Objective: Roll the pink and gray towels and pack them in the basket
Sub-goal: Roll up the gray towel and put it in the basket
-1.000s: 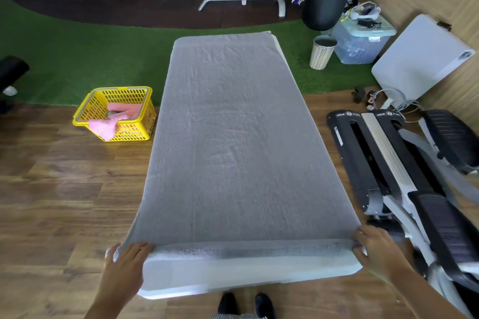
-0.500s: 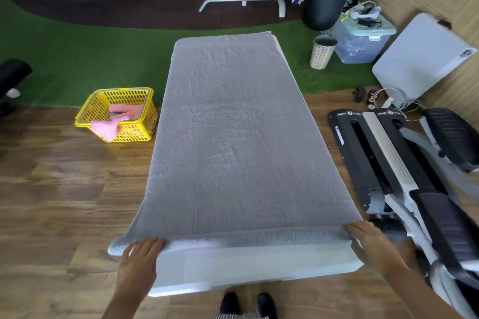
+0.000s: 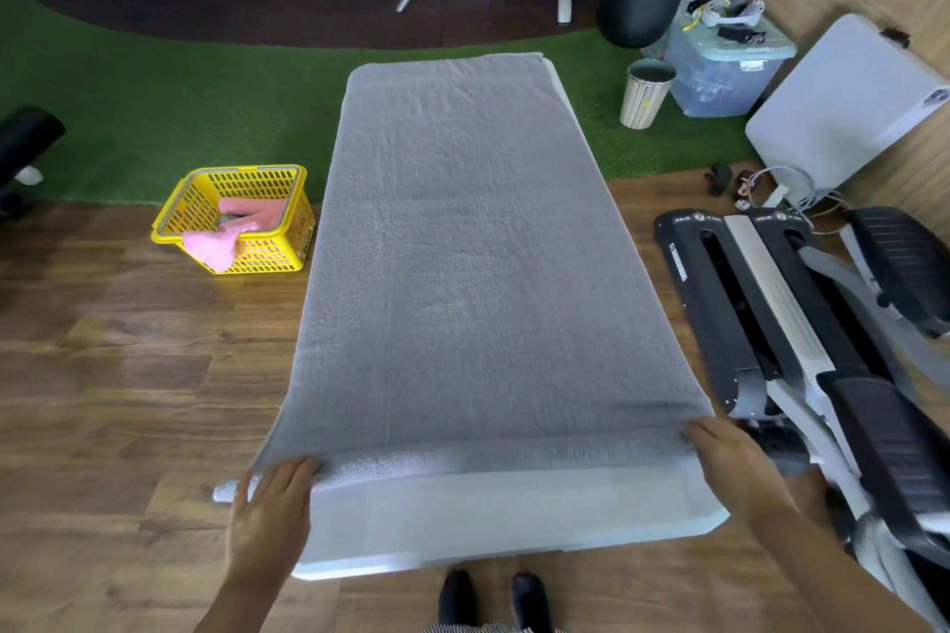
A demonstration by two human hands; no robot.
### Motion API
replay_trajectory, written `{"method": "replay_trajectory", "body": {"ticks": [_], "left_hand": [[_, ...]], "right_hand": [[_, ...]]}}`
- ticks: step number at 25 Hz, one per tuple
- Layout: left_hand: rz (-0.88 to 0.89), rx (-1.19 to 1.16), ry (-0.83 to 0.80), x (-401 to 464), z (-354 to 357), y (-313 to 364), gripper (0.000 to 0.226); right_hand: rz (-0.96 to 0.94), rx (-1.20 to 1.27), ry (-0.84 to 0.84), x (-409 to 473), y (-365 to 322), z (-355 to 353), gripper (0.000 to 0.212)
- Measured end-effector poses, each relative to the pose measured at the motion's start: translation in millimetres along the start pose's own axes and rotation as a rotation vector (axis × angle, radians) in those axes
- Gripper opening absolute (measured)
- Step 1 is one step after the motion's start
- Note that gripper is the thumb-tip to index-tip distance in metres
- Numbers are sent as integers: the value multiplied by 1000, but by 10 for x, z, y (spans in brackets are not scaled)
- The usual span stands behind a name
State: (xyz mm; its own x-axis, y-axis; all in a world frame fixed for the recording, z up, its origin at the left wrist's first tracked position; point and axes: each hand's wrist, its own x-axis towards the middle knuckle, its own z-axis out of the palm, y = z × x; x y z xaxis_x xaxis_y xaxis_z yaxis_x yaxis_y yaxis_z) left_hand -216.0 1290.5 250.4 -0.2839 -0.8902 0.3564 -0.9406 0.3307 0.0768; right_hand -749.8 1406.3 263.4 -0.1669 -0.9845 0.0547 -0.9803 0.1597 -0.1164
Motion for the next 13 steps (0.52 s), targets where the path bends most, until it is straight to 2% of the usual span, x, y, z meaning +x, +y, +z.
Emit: {"method": "replay_trajectory", "body": {"ticks": [3, 5, 8, 11, 13], "left_hand": [[20, -6, -9, -4, 25, -33, 37], [37, 14, -15, 5, 8, -37, 38], [45, 36, -31, -7, -9, -68, 37], [149, 46, -88, -38, 10, -206, 51], [165, 43, -106, -47, 11, -262, 50]], "right_hand": [[-35, -4, -11, -28, -59, -40, 45], [-6, -11, -80, -18, -38, -21, 49], [68, 2, -211, 10, 18, 0, 30], [4, 29, -187, 31, 43, -60, 9], [-52, 36, -160, 47, 35, -90, 18]]}}
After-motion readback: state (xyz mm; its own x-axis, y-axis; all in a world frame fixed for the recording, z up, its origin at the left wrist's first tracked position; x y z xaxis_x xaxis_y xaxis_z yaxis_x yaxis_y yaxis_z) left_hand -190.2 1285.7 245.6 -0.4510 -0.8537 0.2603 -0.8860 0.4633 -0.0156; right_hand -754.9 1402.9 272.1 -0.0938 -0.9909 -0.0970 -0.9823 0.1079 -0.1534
